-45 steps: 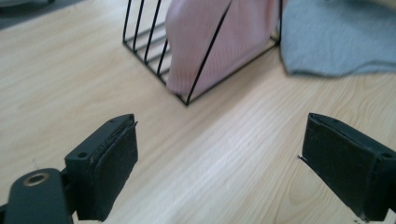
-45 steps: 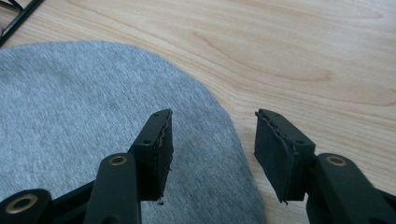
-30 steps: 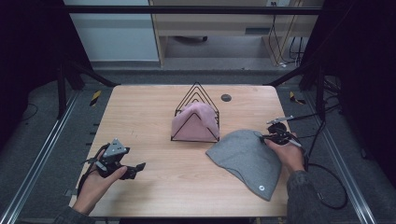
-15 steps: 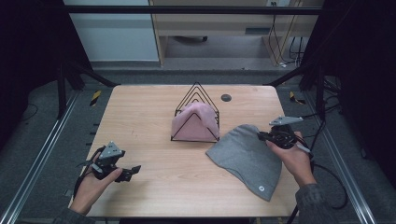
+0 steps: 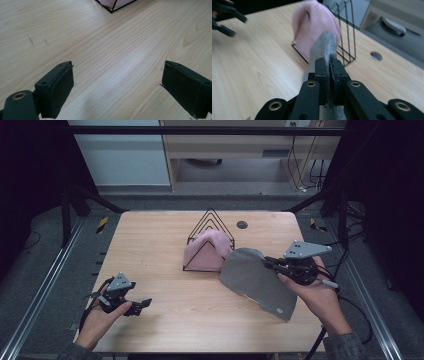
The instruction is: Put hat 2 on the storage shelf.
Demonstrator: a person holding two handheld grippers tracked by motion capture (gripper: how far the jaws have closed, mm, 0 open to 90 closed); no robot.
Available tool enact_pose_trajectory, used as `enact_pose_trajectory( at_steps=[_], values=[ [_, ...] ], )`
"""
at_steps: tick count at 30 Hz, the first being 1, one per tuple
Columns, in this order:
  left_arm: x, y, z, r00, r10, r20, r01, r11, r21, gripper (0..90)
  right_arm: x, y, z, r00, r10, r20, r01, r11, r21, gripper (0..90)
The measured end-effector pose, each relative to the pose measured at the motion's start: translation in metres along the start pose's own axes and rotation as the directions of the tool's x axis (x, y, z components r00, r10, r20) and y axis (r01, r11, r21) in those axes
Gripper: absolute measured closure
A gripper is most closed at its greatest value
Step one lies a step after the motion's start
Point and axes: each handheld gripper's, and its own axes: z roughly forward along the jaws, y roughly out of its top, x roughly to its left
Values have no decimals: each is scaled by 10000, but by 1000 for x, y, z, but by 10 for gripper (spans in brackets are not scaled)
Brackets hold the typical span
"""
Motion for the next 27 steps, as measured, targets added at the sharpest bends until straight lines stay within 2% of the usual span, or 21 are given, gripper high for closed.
enact_pose_trajectory(
  at_steps=[1,8,14,18,22,27],
  values=[
    [0,0,0,10000,0,0,0,10000,0,98,0,0,0,10000,0,0,0,10000,0,856],
    [-6,2,2,9994,245,233,-244,9997,-27,101,21,32,-3,9964,-641,-554,620,9973,-386,856],
    [-12,4,3,9978,498,436,-497,9988,-28,110,40,55,4,9879,-1112,-1084,1054,9927,-581,856],
    [-16,5,4,9965,653,520,-651,9979,-55,116,46,61,9,9848,-1206,-1253,1127,9913,-682,856],
    [-23,8,5,9940,876,660,-871,9961,-97,125,58,72,18,9772,-1429,-1568,1314,9880,-815,856],
    [-27,10,4,9924,1030,678,-1017,9946,-224,136,65,81,24,9726,-1602,-1683,1476,9854,-848,856]
  ],
)
